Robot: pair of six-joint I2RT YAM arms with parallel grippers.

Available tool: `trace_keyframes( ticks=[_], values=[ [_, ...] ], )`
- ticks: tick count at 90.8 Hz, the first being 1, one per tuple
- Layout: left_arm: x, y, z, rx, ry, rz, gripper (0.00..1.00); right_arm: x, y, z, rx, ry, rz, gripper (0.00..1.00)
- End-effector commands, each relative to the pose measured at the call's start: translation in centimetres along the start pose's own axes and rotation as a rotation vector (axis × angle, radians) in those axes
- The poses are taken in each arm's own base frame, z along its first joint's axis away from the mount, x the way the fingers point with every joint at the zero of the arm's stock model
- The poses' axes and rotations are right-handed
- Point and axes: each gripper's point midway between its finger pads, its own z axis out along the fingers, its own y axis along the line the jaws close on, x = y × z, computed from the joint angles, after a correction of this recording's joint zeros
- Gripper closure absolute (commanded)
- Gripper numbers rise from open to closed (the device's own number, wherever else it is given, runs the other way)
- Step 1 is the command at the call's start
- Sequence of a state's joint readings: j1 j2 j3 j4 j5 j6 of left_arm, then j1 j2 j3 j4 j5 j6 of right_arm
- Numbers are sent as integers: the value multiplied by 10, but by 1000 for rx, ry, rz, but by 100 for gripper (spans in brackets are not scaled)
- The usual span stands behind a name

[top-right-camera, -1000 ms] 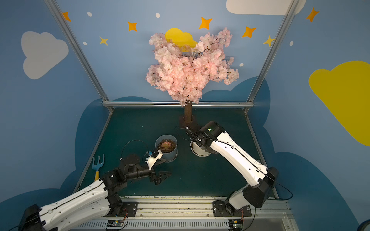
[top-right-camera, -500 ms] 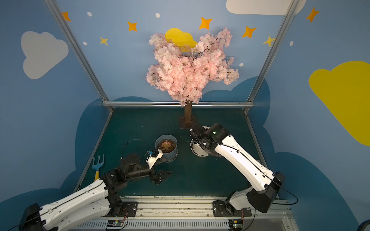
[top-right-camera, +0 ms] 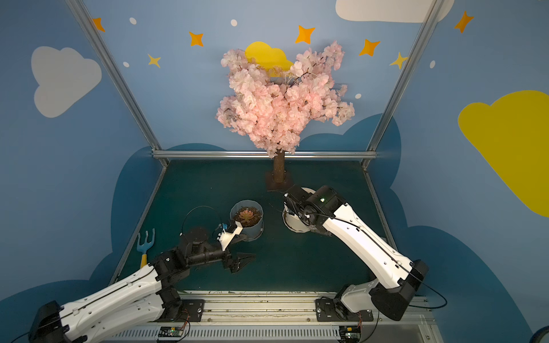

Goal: Water the succulent around the soil edge
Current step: Water the soil of the potted plant with water.

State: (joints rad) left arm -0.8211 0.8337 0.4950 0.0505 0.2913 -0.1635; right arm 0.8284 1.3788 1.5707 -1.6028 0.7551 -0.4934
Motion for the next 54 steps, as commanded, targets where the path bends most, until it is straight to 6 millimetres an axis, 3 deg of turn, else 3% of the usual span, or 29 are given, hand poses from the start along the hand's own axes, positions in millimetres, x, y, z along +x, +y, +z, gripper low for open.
trace_keyframes(
  ticks=[1,54],
  values=[
    [-10,-3,-1,4,-17,19,0,18,5,-3,-6,35,-9,100],
    [-8,0,0,-5,-8,21,0,38,11,0,-10,67,-9,100]
  ],
)
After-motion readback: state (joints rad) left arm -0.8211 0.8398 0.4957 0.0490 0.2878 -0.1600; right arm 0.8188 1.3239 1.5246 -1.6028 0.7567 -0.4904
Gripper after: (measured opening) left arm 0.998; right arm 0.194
